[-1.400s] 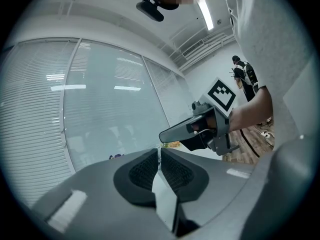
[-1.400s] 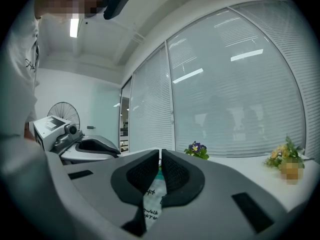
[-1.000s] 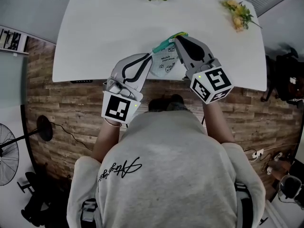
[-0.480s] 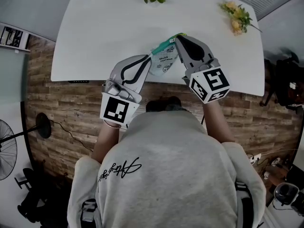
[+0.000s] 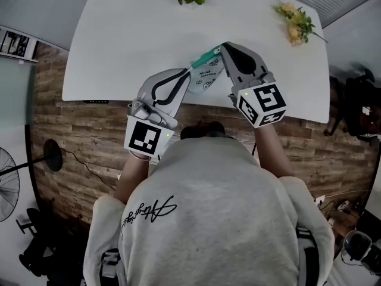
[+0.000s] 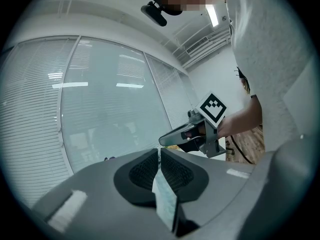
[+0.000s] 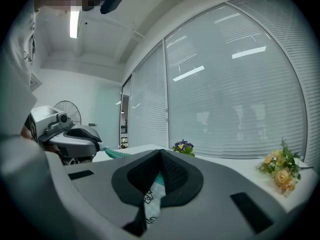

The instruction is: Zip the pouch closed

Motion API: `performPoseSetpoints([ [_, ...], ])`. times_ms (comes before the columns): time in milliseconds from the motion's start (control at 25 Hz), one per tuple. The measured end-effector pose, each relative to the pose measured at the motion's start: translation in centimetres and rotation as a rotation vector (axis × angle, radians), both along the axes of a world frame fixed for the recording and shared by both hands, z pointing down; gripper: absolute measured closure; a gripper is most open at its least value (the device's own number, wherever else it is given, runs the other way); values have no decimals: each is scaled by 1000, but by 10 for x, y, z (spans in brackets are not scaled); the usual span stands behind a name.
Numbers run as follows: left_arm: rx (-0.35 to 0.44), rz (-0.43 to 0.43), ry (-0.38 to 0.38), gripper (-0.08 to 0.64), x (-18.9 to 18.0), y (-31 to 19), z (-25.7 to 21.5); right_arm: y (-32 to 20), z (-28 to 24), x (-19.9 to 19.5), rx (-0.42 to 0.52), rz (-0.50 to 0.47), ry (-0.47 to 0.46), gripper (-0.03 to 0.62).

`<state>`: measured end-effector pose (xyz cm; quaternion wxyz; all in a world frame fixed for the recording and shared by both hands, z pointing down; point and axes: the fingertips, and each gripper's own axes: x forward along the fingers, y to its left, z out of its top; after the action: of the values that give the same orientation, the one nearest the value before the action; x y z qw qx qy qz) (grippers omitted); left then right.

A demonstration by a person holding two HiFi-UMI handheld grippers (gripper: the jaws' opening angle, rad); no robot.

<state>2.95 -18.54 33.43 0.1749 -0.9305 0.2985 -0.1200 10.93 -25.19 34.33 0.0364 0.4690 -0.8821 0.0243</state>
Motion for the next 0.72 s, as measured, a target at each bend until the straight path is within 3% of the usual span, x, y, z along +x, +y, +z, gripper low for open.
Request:
performPoseSetpoints([
  [200,13,-17,12,543,-2,-1,-5,-9,-1,22,2,72,4,592],
  [360,-68,-94,137,543,-17,-9,-7,-15,-6,54,-18,103,-62,592],
  [560,-42,-78,76,543,-10,-6,-1,-3,1,29,-95,-79,-164,586],
  [640,-37,-64,53,543,-6,-4,0,4,7,13,-122,-155,-174,503],
  [720,-39,-52,46,543,-3,-2,2,8,13,1,-141,-213,-157,463],
])
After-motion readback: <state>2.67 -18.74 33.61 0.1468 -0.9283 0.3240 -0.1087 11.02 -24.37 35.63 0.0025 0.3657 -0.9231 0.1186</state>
